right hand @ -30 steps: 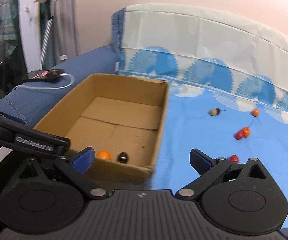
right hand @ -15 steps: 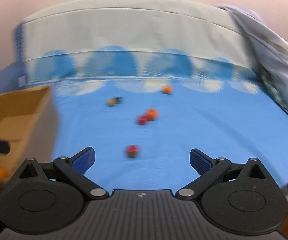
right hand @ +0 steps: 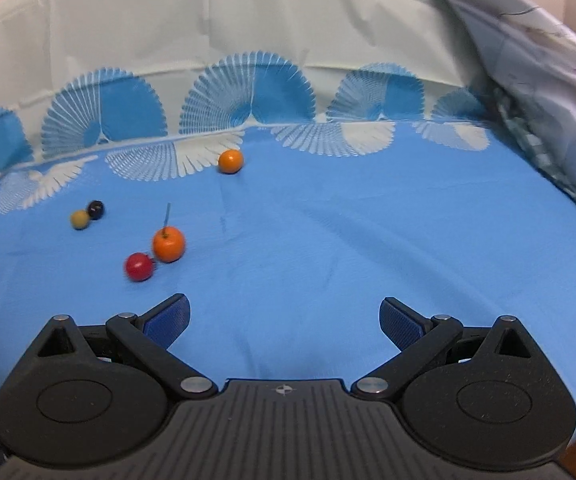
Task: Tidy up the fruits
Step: 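Move both open grippers back over the fruits on the sheet, then grasp the orange with the right gripper while the left gripper grasps a red cherry tomato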
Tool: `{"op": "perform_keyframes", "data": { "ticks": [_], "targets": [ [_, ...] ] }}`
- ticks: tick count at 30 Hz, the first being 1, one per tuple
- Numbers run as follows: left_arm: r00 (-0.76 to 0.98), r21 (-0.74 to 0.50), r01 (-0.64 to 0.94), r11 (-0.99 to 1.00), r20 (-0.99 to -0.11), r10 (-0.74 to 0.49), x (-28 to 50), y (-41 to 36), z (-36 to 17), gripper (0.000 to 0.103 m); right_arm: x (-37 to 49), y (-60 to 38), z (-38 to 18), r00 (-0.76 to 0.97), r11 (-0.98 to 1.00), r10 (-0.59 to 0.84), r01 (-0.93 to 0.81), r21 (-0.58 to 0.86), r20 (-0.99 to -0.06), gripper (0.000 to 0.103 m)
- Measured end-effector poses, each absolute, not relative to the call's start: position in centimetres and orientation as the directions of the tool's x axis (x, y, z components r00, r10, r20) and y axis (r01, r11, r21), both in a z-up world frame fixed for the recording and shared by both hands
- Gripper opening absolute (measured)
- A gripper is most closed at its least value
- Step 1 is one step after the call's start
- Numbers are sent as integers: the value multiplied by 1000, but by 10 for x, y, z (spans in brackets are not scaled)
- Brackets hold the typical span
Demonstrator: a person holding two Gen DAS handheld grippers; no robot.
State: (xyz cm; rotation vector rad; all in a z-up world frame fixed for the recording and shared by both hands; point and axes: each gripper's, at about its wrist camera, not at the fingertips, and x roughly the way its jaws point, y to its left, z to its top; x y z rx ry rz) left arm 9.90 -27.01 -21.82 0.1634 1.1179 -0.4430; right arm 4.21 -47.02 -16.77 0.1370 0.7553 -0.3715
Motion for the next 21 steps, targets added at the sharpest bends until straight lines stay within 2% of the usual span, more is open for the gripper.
{"op": "perform_keyframes", "data": {
  "ticks": [12, 17, 21],
  "targets": [
    [346, -79, 384, 920, -911, -223, 144, -278, -256, 102, 135, -473, -234, 683, 972, -181, 232, -24, -708, 100],
    [380, -59, 376, 925, -900, -213, 146, -275, -257, 91, 168, -465, -251, 693, 987, -144, 152, -52, -706, 100],
    [397, -66, 386, 920, -888, -231, 146, -272, -253, 72, 183, -457, -255, 718, 994, -103, 102, -42, -688, 102]
  ]
}}
